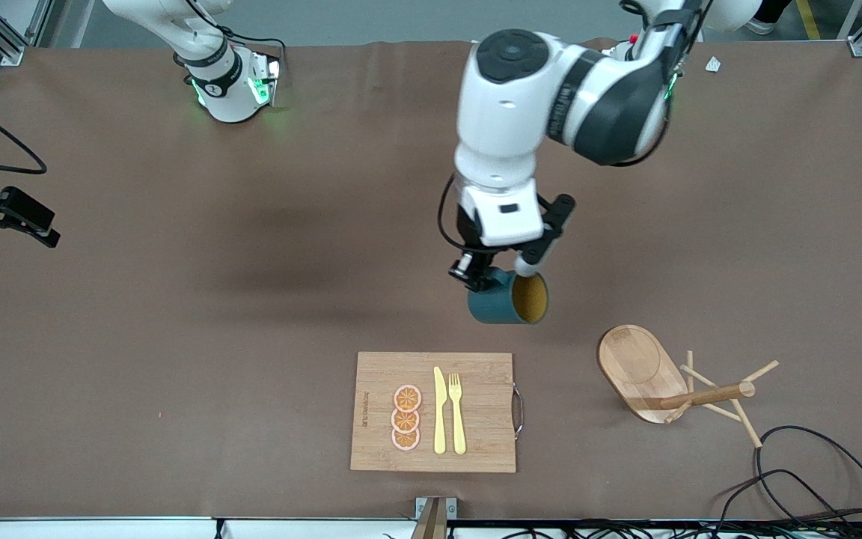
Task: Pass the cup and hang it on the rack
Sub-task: 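Lift the mug by its handle with the left gripper toward the rack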
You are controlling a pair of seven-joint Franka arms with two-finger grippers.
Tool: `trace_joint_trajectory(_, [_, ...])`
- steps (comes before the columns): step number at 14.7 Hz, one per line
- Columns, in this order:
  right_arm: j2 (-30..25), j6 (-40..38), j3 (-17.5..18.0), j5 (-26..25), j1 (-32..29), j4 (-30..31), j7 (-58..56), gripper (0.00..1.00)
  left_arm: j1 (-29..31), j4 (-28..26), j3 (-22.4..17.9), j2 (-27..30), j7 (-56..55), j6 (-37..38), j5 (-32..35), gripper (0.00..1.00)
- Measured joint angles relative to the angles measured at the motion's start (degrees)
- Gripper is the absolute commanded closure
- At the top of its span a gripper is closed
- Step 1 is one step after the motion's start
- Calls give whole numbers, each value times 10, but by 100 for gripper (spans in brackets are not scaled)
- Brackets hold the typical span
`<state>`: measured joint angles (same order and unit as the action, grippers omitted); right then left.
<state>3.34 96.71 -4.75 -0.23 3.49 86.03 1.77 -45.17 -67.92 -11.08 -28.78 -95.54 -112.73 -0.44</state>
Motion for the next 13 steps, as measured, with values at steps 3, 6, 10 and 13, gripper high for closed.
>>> trace_joint_trajectory(3, [0, 0, 0, 0, 0, 0, 0, 0, 33, 0, 1, 8, 16, -21, -80, 100])
trace_joint_trajectory(6, [0, 0, 0, 0, 1, 0, 0, 0, 50, 0, 0, 21, 19, -30, -134, 100])
trace_joint_trajectory(10, [0, 0, 0, -1, 6, 0, 0, 0, 110, 0, -1, 37, 26, -30, -259, 100])
trace_joint_trajectory(13, [0, 0, 0, -1, 7, 0, 0, 0, 180, 0, -1, 40, 90, -18, -363, 100])
